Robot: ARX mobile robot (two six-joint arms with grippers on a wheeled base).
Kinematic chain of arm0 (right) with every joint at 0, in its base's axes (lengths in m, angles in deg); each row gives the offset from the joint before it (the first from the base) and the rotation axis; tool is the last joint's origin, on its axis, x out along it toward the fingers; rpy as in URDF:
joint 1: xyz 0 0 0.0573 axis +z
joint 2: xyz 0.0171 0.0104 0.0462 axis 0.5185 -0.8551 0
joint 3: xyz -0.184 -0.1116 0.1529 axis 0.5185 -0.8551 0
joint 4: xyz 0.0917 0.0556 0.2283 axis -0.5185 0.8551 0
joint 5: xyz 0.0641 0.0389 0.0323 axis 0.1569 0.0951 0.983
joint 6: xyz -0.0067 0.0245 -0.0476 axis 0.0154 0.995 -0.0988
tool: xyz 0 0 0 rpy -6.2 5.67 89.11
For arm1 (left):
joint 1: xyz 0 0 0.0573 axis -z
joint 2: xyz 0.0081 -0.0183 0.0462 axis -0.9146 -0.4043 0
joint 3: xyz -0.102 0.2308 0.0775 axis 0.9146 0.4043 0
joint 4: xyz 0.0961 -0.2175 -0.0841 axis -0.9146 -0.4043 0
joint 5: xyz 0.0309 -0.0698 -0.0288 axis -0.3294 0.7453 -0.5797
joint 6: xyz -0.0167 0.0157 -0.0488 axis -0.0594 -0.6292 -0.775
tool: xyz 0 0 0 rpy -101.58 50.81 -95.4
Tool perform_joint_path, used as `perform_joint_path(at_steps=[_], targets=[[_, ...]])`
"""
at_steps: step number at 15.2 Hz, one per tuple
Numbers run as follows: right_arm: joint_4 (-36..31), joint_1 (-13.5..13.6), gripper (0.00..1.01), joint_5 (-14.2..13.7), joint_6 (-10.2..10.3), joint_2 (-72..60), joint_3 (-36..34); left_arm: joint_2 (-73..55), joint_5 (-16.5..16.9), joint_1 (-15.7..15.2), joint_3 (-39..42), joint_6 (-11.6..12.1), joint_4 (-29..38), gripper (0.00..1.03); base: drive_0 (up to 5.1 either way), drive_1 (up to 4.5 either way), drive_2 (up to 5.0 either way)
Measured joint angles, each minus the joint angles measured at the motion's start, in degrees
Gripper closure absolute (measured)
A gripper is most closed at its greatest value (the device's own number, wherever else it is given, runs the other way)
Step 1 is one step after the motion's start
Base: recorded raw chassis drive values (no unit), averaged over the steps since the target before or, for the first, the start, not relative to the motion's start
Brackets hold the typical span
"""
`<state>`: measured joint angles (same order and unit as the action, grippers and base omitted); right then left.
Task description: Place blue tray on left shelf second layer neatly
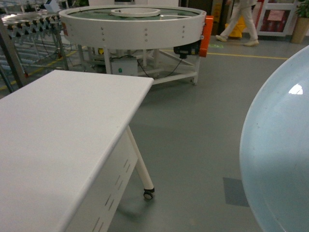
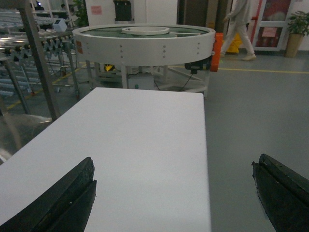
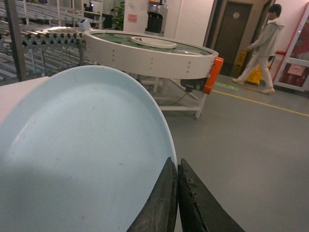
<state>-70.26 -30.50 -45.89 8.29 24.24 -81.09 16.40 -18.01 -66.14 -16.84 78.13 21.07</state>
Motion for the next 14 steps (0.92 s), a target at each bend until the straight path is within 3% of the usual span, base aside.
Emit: perform_joint_path(at_steps=[13,14], targets=[[0.0,0.0,0.99,0.0,0.0,0.0,0.0,0.0,0.0,0.0,0.0,0.02,0.0,0.05,-1.7,-1.66,-1.7],[0.0,0.0,0.99,0.0,0.0,0.0,-0.02,0.0,0.0,0.0,0.0,0.02,0.0,0.05,1.8,-0.03,-6.4]])
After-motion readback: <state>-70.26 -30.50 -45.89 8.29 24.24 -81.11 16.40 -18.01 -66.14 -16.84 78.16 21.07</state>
